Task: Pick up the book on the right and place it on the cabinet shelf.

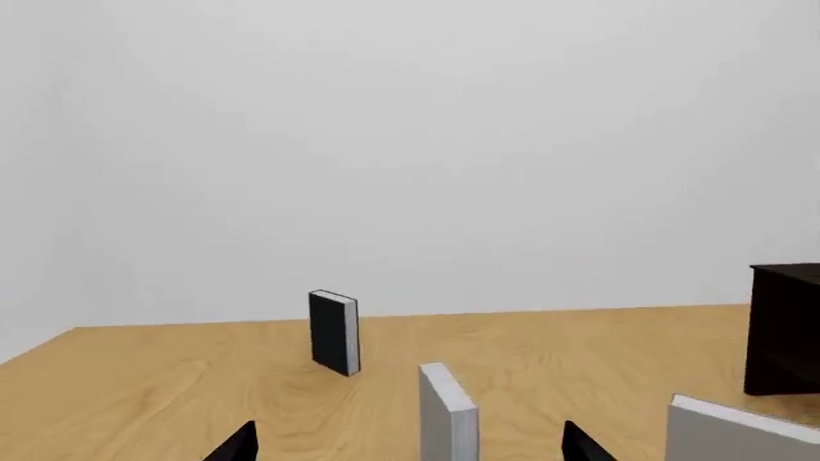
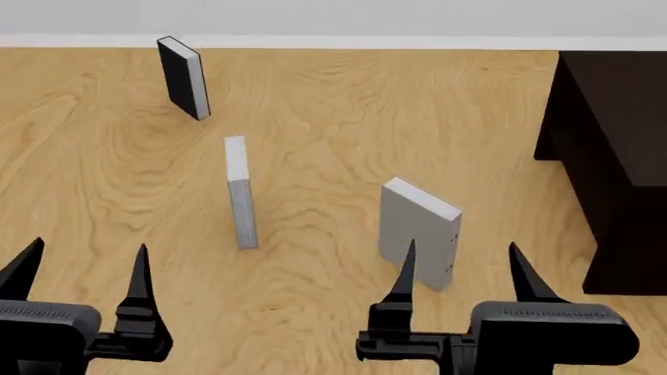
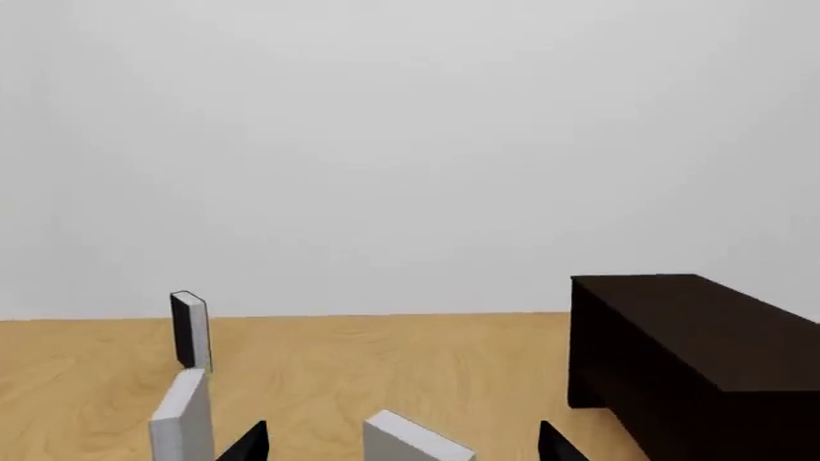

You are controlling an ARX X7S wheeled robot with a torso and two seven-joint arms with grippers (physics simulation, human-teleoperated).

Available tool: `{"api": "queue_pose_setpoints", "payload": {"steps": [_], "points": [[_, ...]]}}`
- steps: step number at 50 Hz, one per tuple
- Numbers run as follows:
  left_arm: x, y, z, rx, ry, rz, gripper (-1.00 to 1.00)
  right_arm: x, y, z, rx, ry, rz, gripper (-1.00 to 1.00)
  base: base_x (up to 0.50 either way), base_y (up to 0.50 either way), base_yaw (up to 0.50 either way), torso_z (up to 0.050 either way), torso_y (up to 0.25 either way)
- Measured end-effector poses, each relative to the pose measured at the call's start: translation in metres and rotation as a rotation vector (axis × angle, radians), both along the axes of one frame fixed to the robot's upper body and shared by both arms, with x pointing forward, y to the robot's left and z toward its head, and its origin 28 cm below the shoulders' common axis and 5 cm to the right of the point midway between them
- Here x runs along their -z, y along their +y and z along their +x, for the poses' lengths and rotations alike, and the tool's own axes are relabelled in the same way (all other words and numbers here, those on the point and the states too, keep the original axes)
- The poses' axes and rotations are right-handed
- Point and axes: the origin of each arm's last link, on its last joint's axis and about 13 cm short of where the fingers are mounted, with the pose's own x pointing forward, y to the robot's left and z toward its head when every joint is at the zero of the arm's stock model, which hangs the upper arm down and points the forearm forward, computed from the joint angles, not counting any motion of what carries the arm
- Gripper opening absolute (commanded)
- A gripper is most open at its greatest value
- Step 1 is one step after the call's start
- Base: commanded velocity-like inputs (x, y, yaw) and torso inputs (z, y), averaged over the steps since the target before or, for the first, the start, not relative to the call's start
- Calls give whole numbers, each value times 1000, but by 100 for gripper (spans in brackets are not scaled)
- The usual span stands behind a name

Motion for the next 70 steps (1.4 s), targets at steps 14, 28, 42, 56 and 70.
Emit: {"api": "queue_pose_setpoints", "payload": {"steps": [14,28,42,56,70], "points": [[-1,1,2,15,1,13,100,-4,0,1,-33,-9,3,100,421,-274,0,0,0],[-2,2,3,-4,-11,26,100,-4,1,1,-50,-9,-22,100,500,-53,0,0,0],[-3,3,2,-32,-23,46,100,-3,3,2,-59,-7,-28,100,500,0,0,0,1],[-4,4,2,-42,-24,48,100,-2,3,3,-60,5,-5,100,150,0,0,0,1],[-5,4,1,-43,-25,49,100,-2,2,3,-61,12,12,100,245,0,0,0,1]]}}
